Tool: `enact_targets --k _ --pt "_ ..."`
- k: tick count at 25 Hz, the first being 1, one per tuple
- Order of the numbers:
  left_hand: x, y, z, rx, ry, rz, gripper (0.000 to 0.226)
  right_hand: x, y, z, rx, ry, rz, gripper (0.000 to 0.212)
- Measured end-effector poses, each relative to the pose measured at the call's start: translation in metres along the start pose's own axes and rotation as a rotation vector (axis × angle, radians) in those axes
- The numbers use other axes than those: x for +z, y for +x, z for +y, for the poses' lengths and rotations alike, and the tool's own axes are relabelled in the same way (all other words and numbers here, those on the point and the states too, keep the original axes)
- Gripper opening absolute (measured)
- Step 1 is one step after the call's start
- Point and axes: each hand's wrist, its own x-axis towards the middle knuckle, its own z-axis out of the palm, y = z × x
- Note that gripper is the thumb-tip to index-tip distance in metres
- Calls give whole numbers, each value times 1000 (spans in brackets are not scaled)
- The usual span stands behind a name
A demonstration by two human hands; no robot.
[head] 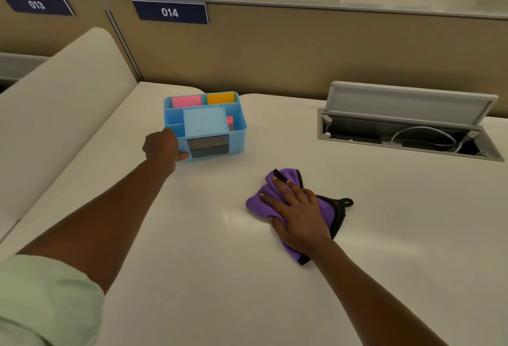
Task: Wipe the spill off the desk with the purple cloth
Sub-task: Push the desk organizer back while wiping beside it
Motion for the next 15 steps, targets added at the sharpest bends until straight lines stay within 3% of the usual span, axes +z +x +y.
enact_targets --k 9,15 --pt "130 -61 5 -35 27 -174 24 0 -9 -4 72 37 -14 58" --pt "168 -76 4 30 103 -263 21 1 -11 -4 67 58 -2 56"
